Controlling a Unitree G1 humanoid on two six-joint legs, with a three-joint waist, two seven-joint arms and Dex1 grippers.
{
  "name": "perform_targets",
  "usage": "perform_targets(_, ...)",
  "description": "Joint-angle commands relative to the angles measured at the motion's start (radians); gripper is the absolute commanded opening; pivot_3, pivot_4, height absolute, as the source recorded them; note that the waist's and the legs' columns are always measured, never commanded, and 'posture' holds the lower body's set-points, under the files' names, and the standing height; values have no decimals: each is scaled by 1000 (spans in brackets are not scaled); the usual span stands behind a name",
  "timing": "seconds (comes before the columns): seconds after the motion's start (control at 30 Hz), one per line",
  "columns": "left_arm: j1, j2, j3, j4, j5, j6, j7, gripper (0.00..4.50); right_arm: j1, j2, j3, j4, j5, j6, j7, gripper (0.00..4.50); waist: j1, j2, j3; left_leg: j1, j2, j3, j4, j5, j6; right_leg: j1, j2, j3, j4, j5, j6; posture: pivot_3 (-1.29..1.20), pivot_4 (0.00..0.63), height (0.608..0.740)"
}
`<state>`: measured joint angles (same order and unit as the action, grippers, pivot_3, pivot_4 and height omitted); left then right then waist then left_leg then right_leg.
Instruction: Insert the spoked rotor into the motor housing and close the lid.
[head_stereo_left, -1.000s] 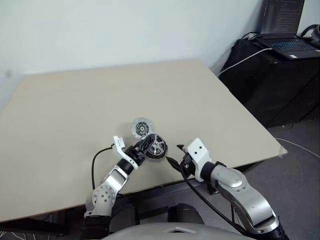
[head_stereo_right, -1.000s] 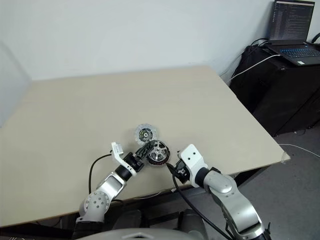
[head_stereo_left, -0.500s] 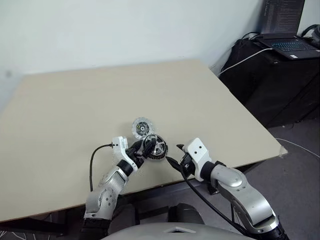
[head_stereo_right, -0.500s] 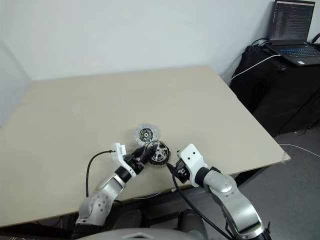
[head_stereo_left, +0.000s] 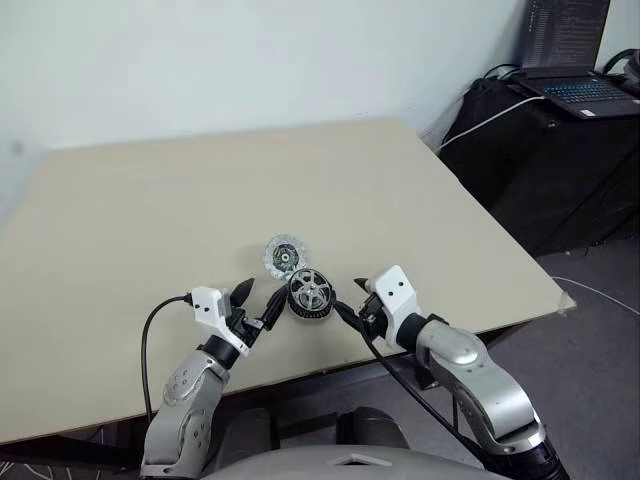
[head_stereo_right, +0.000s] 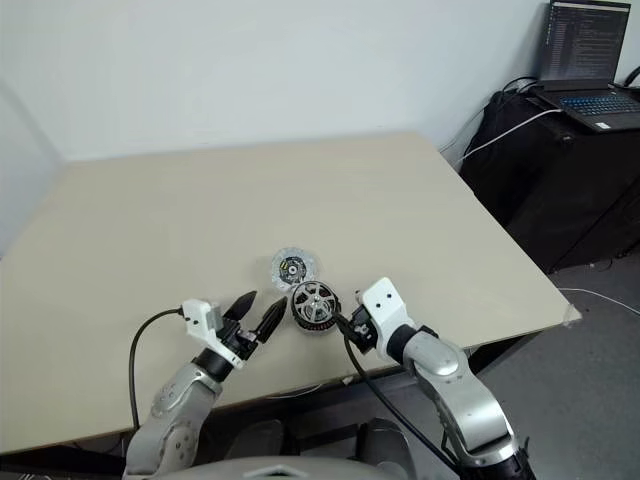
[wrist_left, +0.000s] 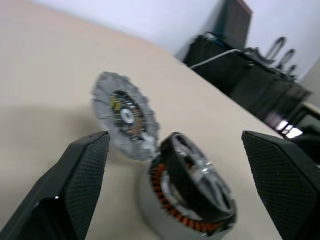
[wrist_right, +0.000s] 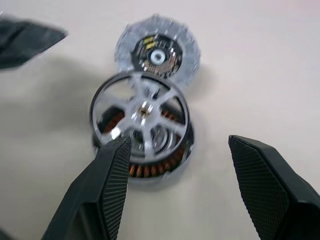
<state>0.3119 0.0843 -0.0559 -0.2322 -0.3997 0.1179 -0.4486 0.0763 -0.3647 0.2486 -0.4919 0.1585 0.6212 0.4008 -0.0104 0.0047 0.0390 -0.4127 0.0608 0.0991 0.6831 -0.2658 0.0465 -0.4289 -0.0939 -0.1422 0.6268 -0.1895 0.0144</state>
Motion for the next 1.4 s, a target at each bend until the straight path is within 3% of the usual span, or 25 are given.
perform_targets(0.03, 22, 15, -14, -54, 51, -35, 22, 4462, -40, 20, 2, 9, -8, 1, -13, 3310, 0, 1, 0, 0, 0, 0, 0, 0, 0, 0, 0, 0, 0, 0, 0, 0, 0, 740)
perform_targets(0.17, 63, 38, -7, -67, 94, -55, 41, 4462, -78, 37, 48, 35, -24, 0, -4, 3310, -1, 1, 1, 0, 0, 0, 0, 0, 0, 0, 0, 0, 0, 0, 0, 0, 0, 740)
perform_targets(0.63, 116, 107, -64, -109, 170, -76, 28, 12, -168, 63, 117, 106, -38, 35, 36, 3310, 0, 4, 2, 0, 0, 1, 0, 0, 0, -1, -1, 0, 0, 0, 0, 0, 0, 740)
perform_targets(0.8, 97, 101, -77, -153, 168, -19, 59, 0, -180, 60, 105, 108, -39, 59, 35, 4461, 0, 5, 3, 0, 0, 1, 0, 0, 0, -1, -1, -1, 0, 0, 0, 0, 0, 740)
perform_targets(1.1, 86, 92, -103, -173, 165, 8, 78, 0, -217, 40, 74, 156, -47, 91, 33, 4487, 0, 5, 2, 0, 0, 1, 0, 0, 0, -1, -1, 0, 0, 0, 0, 0, 0, 740)
perform_targets(1.2, 85, 92, -105, -172, 160, 5, 79, 0, -228, 37, 69, 168, -41, 98, 38, 3884, 0, 5, 3, 0, 0, 1, 0, 0, 0, -1, 0, 0, 1, 0, 0, 0, 0, 740)
perform_targets(1.4, 92, 97, -99, -165, 159, -7, 77, 0, -243, 39, 81, 198, -45, 108, 41, 1918, 0, 5, 3, 0, 0, 1, 0, 0, 0, -1, 0, 0, 1, 0, 0, 0, 0, 740)
